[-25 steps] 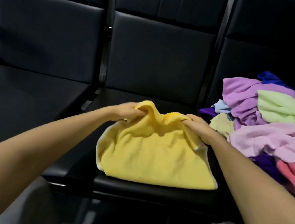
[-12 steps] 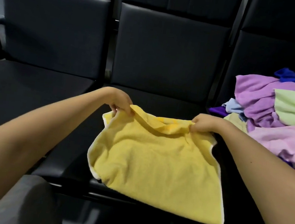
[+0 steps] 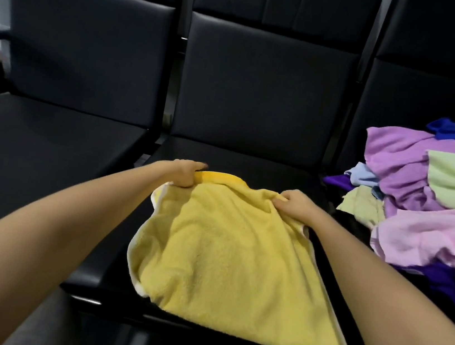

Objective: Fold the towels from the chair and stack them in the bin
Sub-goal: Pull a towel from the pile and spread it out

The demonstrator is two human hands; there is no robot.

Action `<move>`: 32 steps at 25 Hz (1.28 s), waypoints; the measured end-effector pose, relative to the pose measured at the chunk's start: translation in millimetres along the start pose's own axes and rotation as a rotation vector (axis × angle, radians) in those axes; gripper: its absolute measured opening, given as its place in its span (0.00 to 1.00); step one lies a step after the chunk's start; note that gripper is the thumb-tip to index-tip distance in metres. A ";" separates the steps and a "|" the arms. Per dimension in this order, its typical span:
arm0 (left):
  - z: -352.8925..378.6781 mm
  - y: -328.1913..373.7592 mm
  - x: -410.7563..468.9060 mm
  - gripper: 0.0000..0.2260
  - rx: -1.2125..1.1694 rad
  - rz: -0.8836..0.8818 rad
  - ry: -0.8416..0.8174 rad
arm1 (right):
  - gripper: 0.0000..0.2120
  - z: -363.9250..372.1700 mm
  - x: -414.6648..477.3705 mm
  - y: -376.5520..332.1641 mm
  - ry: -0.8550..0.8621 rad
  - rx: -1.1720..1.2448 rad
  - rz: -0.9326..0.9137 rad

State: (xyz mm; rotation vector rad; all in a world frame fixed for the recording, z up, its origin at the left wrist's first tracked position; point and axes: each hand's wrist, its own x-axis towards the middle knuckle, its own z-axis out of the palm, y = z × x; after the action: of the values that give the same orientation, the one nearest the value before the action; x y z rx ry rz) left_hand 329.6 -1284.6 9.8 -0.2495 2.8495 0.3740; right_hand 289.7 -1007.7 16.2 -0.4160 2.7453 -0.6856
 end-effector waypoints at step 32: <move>-114.2 22.9 -103.6 0.11 -0.159 0.477 0.673 | 0.14 -29.0 -82.1 -58.1 -0.540 0.166 0.084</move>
State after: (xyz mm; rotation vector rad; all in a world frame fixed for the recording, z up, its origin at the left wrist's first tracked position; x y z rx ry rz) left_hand 397.5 -1280.0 150.0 0.3612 3.5337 0.7267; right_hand 367.5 -1017.0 85.7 -0.3797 2.1686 -0.6582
